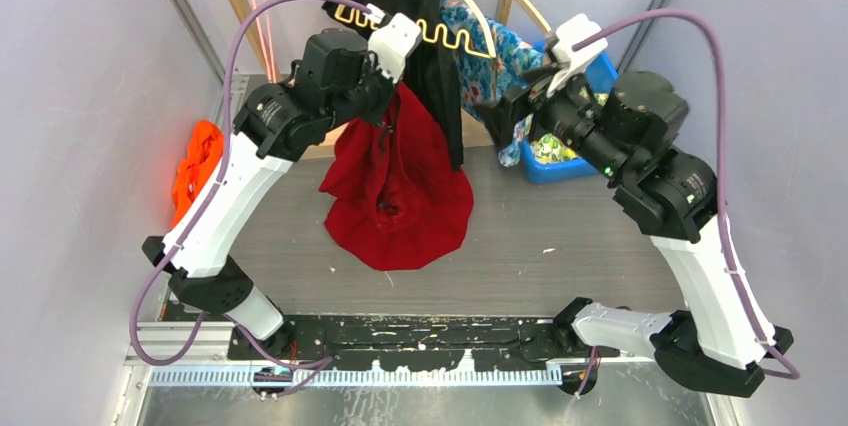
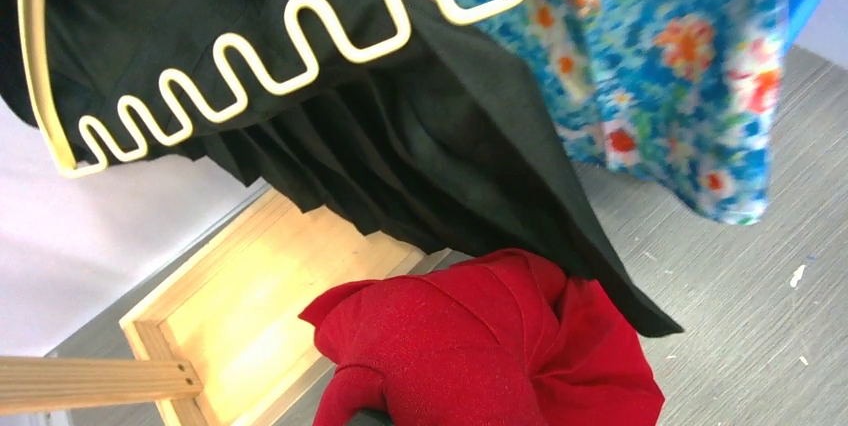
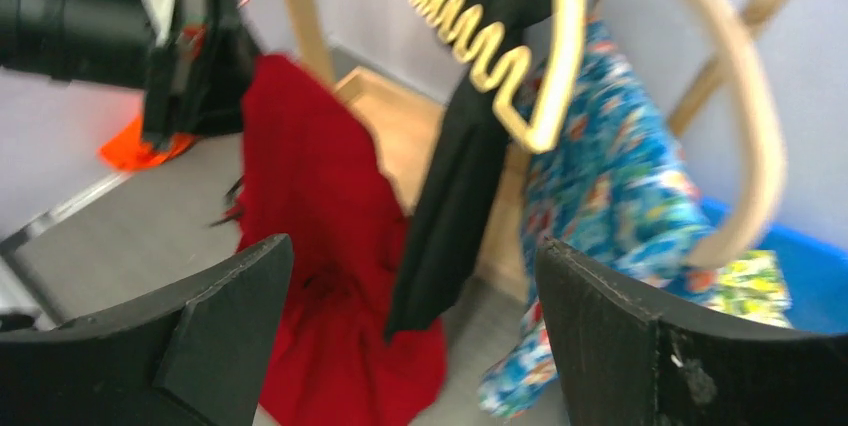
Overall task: Remove the skirt from the hanger
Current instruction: Place the skirt in the bin.
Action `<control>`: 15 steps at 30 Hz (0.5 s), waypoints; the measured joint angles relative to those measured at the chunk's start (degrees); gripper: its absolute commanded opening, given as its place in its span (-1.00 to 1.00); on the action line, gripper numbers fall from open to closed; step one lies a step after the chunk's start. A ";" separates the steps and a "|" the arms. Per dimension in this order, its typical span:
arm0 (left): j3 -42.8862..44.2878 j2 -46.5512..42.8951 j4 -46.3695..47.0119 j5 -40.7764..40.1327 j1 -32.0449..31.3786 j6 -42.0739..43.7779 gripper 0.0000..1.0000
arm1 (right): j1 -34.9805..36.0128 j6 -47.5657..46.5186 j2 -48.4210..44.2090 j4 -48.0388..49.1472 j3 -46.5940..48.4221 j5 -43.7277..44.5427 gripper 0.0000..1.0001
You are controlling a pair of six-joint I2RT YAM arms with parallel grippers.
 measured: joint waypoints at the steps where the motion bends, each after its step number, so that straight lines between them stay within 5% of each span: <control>1: 0.98 0.26 -0.42 -0.15 -0.70 -0.04 -1.00 | 1.73 0.92 -0.42 -0.55 -0.87 0.07 0.85; 15: 3.10 -2.58 -2.10 -0.98 -6.93 -2.45 -1.00 | 17.97 3.28 8.09 -0.26 -13.33 3.56 1.00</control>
